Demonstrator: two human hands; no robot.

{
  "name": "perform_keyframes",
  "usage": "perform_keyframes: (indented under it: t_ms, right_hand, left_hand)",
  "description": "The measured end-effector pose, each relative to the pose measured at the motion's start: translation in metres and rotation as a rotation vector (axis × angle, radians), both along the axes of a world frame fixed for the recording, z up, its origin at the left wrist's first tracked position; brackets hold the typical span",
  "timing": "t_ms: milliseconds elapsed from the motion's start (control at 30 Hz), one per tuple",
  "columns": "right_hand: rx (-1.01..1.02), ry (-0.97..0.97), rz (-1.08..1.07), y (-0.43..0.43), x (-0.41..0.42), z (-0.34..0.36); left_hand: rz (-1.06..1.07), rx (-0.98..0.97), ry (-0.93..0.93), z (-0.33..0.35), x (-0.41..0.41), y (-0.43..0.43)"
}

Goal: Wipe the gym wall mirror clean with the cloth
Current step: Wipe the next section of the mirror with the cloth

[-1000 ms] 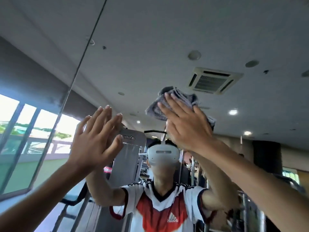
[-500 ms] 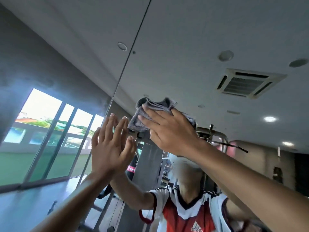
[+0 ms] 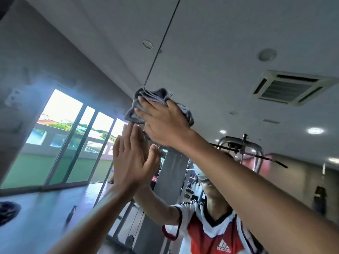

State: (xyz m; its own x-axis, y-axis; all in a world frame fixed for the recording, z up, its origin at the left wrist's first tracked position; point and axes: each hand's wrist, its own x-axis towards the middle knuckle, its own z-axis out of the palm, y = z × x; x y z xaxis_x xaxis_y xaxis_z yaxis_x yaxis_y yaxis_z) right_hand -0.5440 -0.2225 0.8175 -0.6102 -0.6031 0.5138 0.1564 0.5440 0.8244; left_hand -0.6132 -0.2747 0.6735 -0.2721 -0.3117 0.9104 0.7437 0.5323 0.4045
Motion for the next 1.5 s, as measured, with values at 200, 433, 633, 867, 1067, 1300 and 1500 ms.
perform_keyframes:
  t_ms: [200, 433, 633, 867, 1067, 1300, 1500]
  right_hand:
    - [0.232, -0.306, -0.050, 0.058, 0.055, 0.042]
    - [-0.231, 0.181, -0.036, 0.003, 0.003, 0.052]
    - [0.053, -0.056, 0.021, -0.004, -0.006, -0.032]
    - [-0.113, -0.015, -0.039, 0.045, 0.055, 0.044]
    - [-0.275, 0.193, -0.021, 0.014, 0.019, 0.006]
    - [0.100, -0.106, 0.015, 0.073, 0.061, -0.050]
    - [-0.159, 0.079, -0.058, 0.110, 0.107, 0.043]
  left_hand:
    - [0.055, -0.021, -0.010, -0.020, 0.004, 0.008]
    - [0.038, 0.004, -0.027, -0.035, 0.005, 0.010]
    - [-0.015, 0.089, -0.103, -0.040, 0.010, 0.010]
    - [0.017, 0.068, -0.107, -0.038, 0.012, 0.011]
    - [0.106, 0.012, -0.140, -0.044, 0.015, 0.010]
    - [0.092, 0.014, -0.210, -0.043, 0.028, 0.014]
    - [0.027, -0.104, -0.164, -0.033, 0.062, 0.046]
